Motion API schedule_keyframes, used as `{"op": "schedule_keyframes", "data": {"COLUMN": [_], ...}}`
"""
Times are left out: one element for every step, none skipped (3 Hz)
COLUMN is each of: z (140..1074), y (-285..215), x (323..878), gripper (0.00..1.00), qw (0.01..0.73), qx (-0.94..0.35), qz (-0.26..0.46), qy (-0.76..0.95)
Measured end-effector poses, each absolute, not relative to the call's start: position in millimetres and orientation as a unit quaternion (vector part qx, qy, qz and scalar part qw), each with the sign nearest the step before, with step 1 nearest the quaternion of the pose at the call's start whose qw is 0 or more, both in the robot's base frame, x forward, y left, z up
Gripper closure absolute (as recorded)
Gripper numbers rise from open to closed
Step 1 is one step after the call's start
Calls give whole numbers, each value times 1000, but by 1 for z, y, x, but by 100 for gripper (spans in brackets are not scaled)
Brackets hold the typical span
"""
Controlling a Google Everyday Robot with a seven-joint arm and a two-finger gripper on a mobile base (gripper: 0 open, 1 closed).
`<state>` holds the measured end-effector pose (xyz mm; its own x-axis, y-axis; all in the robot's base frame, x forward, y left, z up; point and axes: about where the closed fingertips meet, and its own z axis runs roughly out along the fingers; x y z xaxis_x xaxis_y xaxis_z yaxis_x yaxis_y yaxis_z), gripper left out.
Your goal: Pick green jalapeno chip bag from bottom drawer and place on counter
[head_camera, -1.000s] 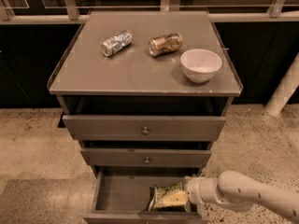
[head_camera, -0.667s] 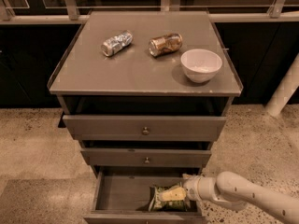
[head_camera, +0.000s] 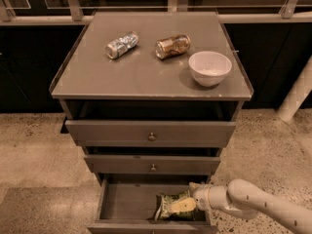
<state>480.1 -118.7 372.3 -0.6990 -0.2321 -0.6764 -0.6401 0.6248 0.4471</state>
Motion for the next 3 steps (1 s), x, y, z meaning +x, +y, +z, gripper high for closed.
{"op": "schedule_keyframes", "data": {"z": [340,348,348], "y": [-120,-129,-129], "x": [483,498,498], "gripper": [0,0,0], "qw": [284,293,293], "qx": [-285,-288,-288], "qz": [396,410,410], "qy": [825,814,814]}}
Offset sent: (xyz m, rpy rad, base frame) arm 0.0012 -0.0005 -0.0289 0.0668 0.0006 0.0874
